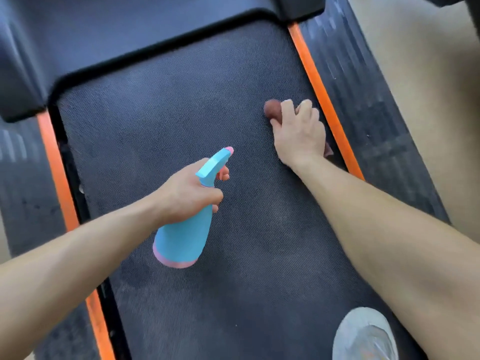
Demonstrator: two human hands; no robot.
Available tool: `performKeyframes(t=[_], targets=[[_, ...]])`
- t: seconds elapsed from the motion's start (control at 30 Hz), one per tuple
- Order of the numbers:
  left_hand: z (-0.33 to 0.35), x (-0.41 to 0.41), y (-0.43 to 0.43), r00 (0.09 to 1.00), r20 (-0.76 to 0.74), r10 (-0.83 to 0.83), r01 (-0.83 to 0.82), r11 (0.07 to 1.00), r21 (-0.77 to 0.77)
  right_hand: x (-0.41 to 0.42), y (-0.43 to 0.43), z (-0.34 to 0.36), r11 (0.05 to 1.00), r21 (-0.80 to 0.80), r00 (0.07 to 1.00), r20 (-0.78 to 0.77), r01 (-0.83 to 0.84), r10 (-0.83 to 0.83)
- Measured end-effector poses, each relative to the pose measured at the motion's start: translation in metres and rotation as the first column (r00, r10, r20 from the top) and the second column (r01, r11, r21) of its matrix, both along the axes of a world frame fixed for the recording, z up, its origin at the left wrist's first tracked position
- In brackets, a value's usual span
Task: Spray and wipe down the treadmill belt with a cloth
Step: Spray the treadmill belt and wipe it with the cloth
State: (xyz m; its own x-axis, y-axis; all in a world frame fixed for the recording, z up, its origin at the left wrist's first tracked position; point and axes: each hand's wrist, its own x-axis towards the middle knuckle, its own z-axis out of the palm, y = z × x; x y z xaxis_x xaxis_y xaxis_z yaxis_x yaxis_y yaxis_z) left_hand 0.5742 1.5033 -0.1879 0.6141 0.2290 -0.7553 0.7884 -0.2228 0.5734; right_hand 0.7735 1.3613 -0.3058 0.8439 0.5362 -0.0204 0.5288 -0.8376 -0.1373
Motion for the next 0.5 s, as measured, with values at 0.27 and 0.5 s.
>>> performKeyframes(t=[0.27, 0.5], targets=[[0.019, 0.002, 0.000, 1.000, 0.020, -0.002, 0.001, 1.000, 0.022, -0.105, -0.109, 0.003, 0.996, -0.056, 0.998, -0.001, -0.064, 0.064], [0.004, -0.009, -0.005, 1.000, 0.009, -0.004, 0.004, 1.000, -0.002, -0.011, 0.003, 0.007, 0.995, -0.041, 0.996, -0.018, 0.092, -0.093]])
